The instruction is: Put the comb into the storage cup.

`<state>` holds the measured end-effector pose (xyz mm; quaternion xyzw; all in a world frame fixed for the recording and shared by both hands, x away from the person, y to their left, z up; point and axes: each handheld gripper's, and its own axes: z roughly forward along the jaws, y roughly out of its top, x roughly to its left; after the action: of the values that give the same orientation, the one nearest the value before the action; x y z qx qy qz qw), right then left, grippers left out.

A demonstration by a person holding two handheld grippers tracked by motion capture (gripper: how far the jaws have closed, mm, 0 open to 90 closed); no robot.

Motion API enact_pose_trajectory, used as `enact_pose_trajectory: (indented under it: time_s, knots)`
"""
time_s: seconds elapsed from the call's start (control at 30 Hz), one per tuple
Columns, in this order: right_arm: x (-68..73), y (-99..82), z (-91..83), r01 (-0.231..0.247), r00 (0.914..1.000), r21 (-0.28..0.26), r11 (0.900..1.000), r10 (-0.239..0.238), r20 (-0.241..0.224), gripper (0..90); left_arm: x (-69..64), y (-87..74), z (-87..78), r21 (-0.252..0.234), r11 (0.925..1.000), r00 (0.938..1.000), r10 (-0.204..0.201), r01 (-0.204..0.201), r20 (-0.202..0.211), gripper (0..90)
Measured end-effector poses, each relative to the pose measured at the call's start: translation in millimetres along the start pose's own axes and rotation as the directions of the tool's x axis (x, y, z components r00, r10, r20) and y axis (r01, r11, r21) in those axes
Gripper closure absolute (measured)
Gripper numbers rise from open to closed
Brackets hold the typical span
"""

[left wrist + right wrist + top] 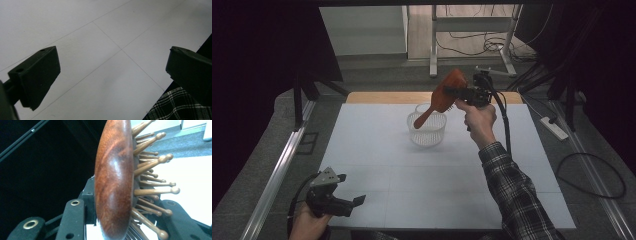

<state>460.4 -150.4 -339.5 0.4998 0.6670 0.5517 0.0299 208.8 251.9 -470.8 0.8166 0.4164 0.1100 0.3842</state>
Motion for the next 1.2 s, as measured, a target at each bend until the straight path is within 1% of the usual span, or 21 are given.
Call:
enact_pose_trajectory:
  time_s: [0.1, 0.33, 0.47, 0.77, 0.97, 1.1, 1.2]
  knots:
    - [-1.7, 0.4, 2.3, 0.005, 0.9999, 0.000, 1.0000, -0.005, 0.014, 57.8, -0.1, 0.0, 0.0, 0.000, 1.0000, 1.0000, 0.001, -0.001, 0.000, 0.0]
    - [-4.1, -0.8, 7.8, 0.013, 0.9995, 0.007, 0.9999, -0.013, 0.030, 57.8, 0.0, 0.0, -0.1, 0.000, 1.0000, 1.0000, 0.001, -0.001, 0.001, 0.0]
    - [-3.4, -3.8, 13.4, 0.032, 0.9985, 0.016, 0.9994, -0.033, 0.043, 57.7, 0.1, -0.1, -0.1, -0.001, 1.0000, 1.0000, 0.000, 0.000, 0.002, 0.0]
    - [-0.9, -13.2, 27.0, 0.059, 0.9965, 0.044, 0.9973, -0.062, 0.056, 57.6, 0.0, -0.3, -0.1, -0.002, 1.0000, 1.0000, 0.000, 0.000, 0.005, 0.0]
    - [-5.0, -22.0, 35.6, 0.061, 0.9953, 0.066, 0.9960, -0.066, 0.072, 57.6, 0.2, -0.4, -0.2, 0.001, 1.0000, 1.0000, 0.001, -0.001, 0.004, 0.0]
    - [-7.8, -28.1, 39.7, 0.054, 0.9955, 0.071, 0.9960, -0.059, 0.074, 57.6, 0.3, -0.2, 0.1, 0.004, 1.0000, 1.0000, 0.000, 0.000, 0.005, 0.0]
    - [-8.5, -32.0, 42.5, 0.059, 0.9944, 0.078, 0.9952, -0.066, 0.082, 57.5, 0.2, -0.2, 0.1, 0.005, 1.0000, 1.0000, 0.001, -0.001, 0.004, 0.0]
